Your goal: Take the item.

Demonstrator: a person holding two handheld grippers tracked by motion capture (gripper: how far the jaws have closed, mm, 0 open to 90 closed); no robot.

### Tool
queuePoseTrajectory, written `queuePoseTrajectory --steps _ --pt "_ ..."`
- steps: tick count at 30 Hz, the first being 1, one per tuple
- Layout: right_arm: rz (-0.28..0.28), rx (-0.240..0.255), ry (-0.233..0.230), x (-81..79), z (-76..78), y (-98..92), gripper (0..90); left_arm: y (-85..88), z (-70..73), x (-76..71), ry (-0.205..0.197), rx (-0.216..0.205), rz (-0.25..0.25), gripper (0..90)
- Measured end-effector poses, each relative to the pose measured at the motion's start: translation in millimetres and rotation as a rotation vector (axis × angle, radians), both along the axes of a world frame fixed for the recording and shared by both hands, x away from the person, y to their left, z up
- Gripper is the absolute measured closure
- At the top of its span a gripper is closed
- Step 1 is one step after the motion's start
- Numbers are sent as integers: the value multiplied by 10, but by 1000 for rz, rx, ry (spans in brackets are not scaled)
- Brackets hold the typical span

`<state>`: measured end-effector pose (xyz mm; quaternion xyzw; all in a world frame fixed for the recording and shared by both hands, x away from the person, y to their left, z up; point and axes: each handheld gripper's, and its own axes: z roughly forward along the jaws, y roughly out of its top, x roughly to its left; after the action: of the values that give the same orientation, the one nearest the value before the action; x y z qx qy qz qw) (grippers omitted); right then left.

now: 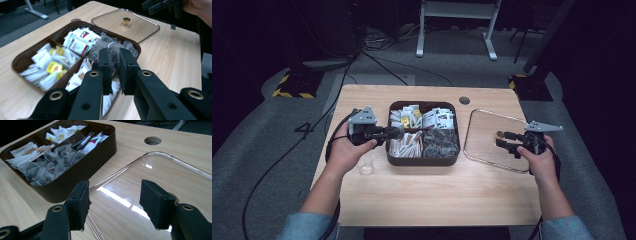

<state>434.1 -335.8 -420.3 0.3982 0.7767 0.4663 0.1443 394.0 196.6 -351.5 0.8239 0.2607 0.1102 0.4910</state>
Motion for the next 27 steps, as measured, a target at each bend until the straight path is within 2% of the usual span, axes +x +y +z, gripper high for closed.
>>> queuePoseTrajectory --steps 10,22,27 --pt "-1 -11 9 -10 -40 17 417 383 -13 -160 -15 -8 59 814" --pt "-15 -17 21 -46 -78 -27 413 700 -210 -317 -6 8 107 814" --pt "-21 -19 25 -48 -92 -33 412 779 -287 -363 11 14 126 814"
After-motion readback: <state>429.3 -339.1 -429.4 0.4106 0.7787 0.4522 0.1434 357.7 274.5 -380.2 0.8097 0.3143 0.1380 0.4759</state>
